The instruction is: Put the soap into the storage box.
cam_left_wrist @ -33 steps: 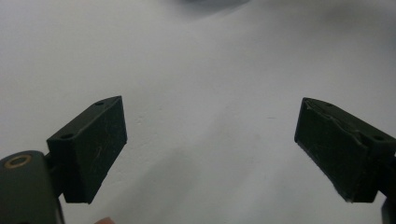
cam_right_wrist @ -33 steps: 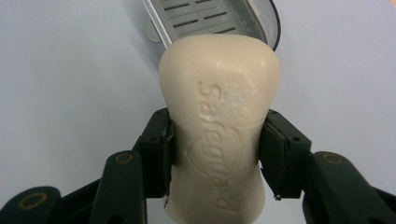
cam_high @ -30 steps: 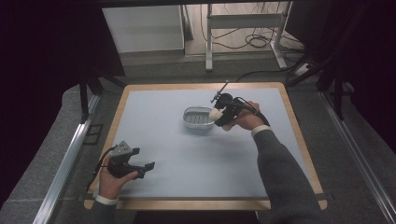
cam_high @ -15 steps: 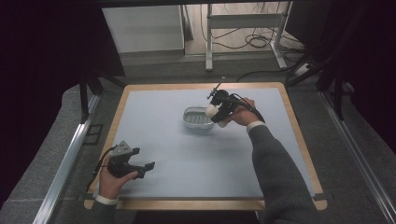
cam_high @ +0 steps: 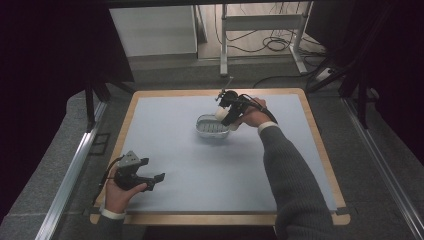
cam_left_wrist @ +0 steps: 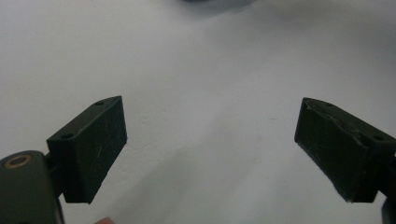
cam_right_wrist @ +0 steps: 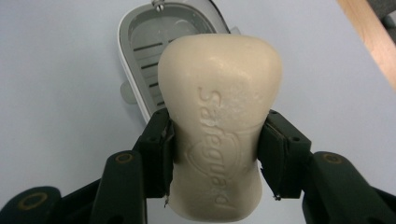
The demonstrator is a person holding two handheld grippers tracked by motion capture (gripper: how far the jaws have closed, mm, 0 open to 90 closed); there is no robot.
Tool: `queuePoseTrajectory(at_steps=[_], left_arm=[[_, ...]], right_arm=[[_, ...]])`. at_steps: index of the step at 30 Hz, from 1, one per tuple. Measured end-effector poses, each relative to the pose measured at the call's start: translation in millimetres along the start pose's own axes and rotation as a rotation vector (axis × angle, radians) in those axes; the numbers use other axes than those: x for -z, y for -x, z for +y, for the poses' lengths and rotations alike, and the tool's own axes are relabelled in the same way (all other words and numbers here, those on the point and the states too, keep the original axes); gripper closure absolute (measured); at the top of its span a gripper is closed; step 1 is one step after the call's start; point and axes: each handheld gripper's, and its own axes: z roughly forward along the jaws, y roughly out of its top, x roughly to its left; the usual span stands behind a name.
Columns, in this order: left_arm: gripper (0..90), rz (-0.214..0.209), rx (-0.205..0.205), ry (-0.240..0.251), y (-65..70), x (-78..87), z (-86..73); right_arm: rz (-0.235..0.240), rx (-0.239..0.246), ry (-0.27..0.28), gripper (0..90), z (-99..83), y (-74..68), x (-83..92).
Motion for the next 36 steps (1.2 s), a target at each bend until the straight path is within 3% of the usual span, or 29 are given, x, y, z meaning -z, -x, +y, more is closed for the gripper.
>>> queuePoseTrajectory(at_steps=[14,22,25,29,34,36], left_arm=[[9.8,0.003,-0.002,0.005,-1.4,1.9,0.1],[9.8,0.002,-0.003,0.002,-1.2,1.5,-0.1],[9.8,-0.001,-0.005,0.0,-0.8,1.0,-0.1],[9.7,-0.002,-0.009,-0.002,-0.7,1.0,-0.2],[9.7,-0.001,-0.008,-0.001,-0.9,1.1,-0.2],[9.7,0.001,-0.009,-0.004,-0.5,0.4,-0.3]], right_arm=[[0.021,0.097,-0.036,49.6,25.9,-3.4,-25.9],[0.024,0.103,-0.052,49.5,28.8,-5.3,-39.2],[0.018,0.133,-0.068,49.4,29.3,-6.4,-45.5],[0.029,0.12,-0.075,47.9,28.8,-8.9,-54.2],[0.042,0.056,-0.015,39.5,27.8,-8.5,-53.2],[0.007,0.016,0.035,37.1,25.5,-6.4,-46.8]])
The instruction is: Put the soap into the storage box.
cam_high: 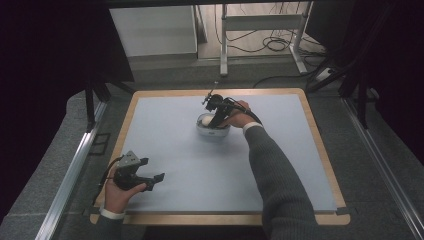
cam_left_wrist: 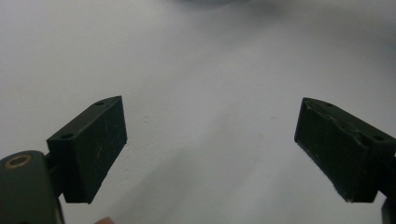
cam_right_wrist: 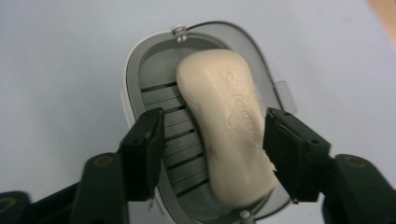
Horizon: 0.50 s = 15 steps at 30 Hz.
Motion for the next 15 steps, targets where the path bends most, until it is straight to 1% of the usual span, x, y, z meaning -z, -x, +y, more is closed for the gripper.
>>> queuePoseTrajectory(at_steps=[1,2,3,4,5,6,7,9,10,11,12,15], left_arm=[[9.8,-0.001,-0.001,-0.002,0.2,-0.6,-0.1],[9.8,-0.001,-0.001,-0.002,0.2,-0.6,-0.1],[9.8,0.0,-0.002,-0.002,0.3,-0.8,-0.1],[9.8,-0.001,-0.002,-0.004,0.3,-1.0,0.0],[9.8,-0.001,-0.002,-0.004,0.4,-1.2,-0.1],[9.8,-0.001,-0.002,-0.005,0.4,-1.4,-0.1],[9.8,0.0,-0.003,-0.006,0.5,-1.5,-0.1],[9.8,0.0,-0.004,-0.004,0.5,-1.6,-0.2],[9.8,0.0,-0.002,-0.005,0.5,-1.6,-0.2],[9.8,0.001,-0.002,-0.005,0.4,-1.6,-0.2],[9.8,0.0,-0.003,-0.005,0.3,-1.7,-0.2],[9.8,0.001,-0.005,-0.01,0.2,-1.8,0.0]], right_arm=[[0.011,-0.018,0.024,36.7,-1.7,0.9,3.3],[0.011,-0.018,0.024,36.7,-1.7,0.9,3.3],[0.02,-0.032,0.045,36.2,-3.4,1.1,6.7],[0.016,-0.042,0.067,35.8,-5.6,1.5,10.1],[0.017,-0.064,0.087,35.3,-7.8,1.2,13.6],[0.025,-0.094,0.126,35.2,-13.4,2.0,20.3],[0.025,-0.094,0.126,35.2,-13.4,2.0,20.3],[0.009,-0.114,0.148,34.8,-19.5,1.7,27.1],[0.011,-0.124,0.162,34.7,-22.9,1.6,30.2],[0.011,-0.135,0.185,34.6,-30.1,0.6,36.1],[0.011,-0.135,0.185,34.6,-30.1,0.6,36.1],[0.008,-0.152,0.207,34.0,-42.7,-2.8,43.7]])
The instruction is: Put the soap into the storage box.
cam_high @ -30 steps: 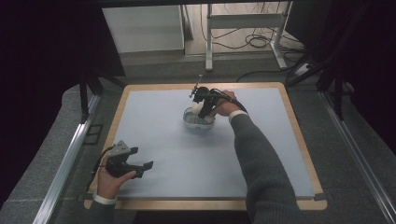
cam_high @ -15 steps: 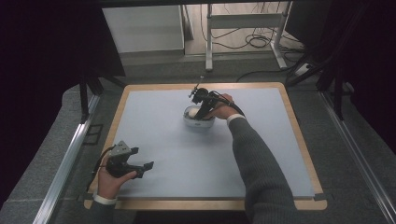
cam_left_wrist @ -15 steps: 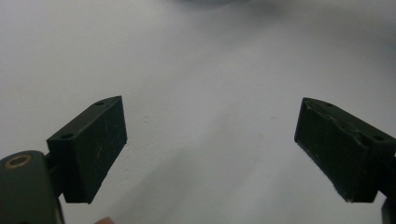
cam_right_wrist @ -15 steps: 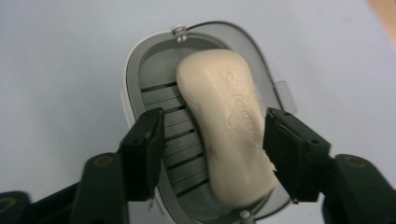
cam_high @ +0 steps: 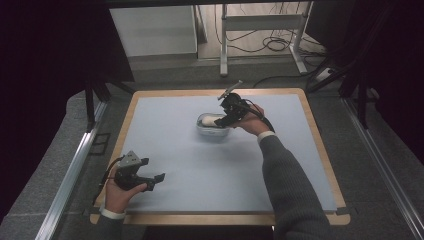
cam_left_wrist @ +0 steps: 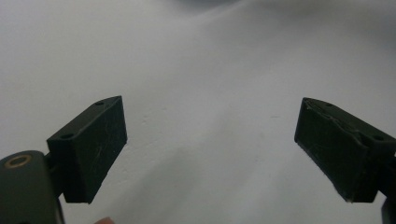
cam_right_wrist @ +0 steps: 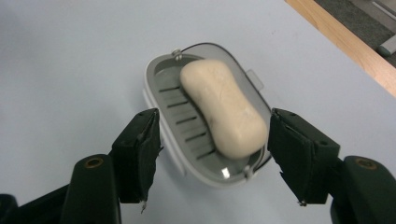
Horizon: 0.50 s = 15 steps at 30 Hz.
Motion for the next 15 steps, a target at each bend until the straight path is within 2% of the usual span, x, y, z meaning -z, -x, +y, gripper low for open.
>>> queuePoseTrajectory(at_steps=[6,7,8,10,11,13,14,15], left_arm=[[9.8,0.002,0.003,0.003,0.1,0.3,-0.1],[9.8,0.003,0.003,0.004,-0.1,0.7,-0.1],[9.8,0.003,0.004,0.005,-0.2,0.9,0.0],[9.8,0.004,0.005,0.006,-0.4,1.1,0.0],[9.8,0.004,0.004,0.006,-0.3,1.0,0.0],[9.8,0.005,0.003,0.002,-0.2,0.5,0.0],[9.8,0.004,0.004,0.002,0.0,0.3,0.0],[9.8,0.004,0.004,0.002,0.2,0.2,0.0]], right_arm=[[-0.013,-0.034,0.047,33.9,-29.5,0.0,16.9],[-0.012,-0.052,0.069,33.9,-39.9,0.1,22.9],[-0.012,-0.052,0.069,33.9,-39.9,0.1,22.9],[-0.036,-0.072,0.086,33.2,-55.9,-0.9,30.5],[-0.036,-0.072,0.086,33.2,-55.9,-0.9,30.5],[-0.043,-0.093,0.106,32.8,-73.1,-3.2,36.7],[-0.043,-0.093,0.106,32.8,-73.1,-3.2,36.7],[-0.052,-0.099,0.117,32.3,-84.8,-6.4,40.6]])
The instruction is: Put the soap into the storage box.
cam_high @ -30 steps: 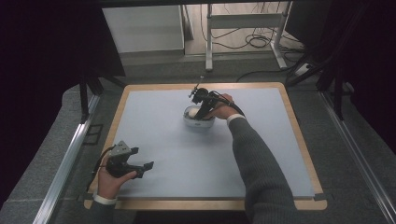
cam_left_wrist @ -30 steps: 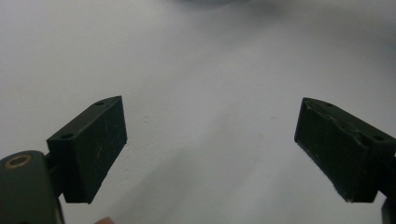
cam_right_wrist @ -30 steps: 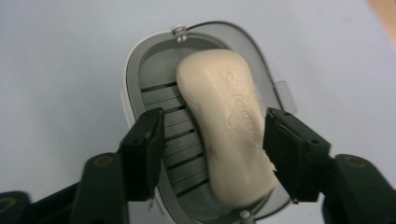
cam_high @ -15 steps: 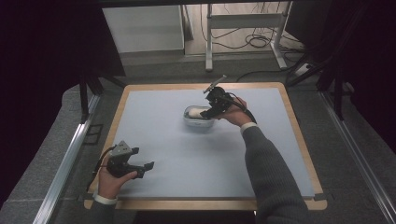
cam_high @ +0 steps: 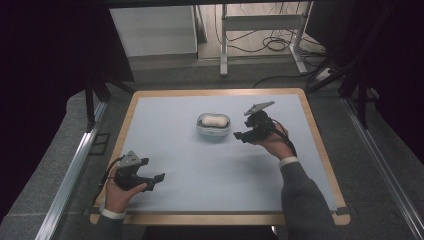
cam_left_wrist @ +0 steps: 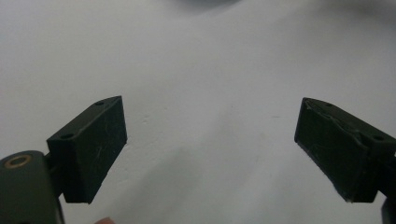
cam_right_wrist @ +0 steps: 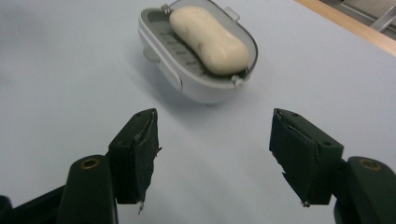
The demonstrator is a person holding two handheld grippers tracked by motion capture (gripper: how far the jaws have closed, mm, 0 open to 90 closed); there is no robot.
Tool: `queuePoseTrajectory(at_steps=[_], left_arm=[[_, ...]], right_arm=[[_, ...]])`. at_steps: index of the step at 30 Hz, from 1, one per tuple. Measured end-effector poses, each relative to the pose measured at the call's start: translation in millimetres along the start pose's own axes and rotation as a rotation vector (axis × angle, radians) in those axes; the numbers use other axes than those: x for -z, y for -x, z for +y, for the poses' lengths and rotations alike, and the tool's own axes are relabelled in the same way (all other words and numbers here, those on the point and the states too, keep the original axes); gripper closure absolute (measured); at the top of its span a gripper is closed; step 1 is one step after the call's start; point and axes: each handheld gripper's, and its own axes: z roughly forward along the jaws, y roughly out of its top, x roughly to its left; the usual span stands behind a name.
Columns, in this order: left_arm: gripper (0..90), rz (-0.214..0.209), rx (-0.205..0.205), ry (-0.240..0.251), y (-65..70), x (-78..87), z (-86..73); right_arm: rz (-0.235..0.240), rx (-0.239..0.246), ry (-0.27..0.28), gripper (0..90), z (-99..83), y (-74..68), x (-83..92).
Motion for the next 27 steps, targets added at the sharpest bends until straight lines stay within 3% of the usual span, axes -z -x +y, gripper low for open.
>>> queuePoseTrajectory(at_steps=[5,10,15,18,21,27], left_arm=[[9.8,0.003,0.001,0.003,-0.3,0.5,-0.1],[9.8,0.004,0.001,0.001,0.1,0.0,-0.1],[9.8,0.005,0.001,-0.001,0.4,-0.8,-0.1],[9.8,0.006,0.002,0.001,0.1,-0.5,0.1],[9.8,0.007,0.0,-0.001,-0.1,-1.1,0.1],[9.5,0.005,-0.005,-0.004,0.8,-3.6,-0.2]], right_arm=[[-0.028,0.0,0.015,31.3,-24.6,-7.9,10.6],[-0.055,-0.045,0.065,30.5,-64.7,-16.8,28.6],[-0.093,-0.089,0.111,30.4,-87.7,-17.3,38.1],[-0.115,-0.089,0.074,28.3,-94.9,-14.6,39.2],[-0.116,-0.117,0.108,28.2,-97.5,-12.9,42.4],[-0.135,-0.097,0.087,25.1,-99.0,-17.8,38.2]])
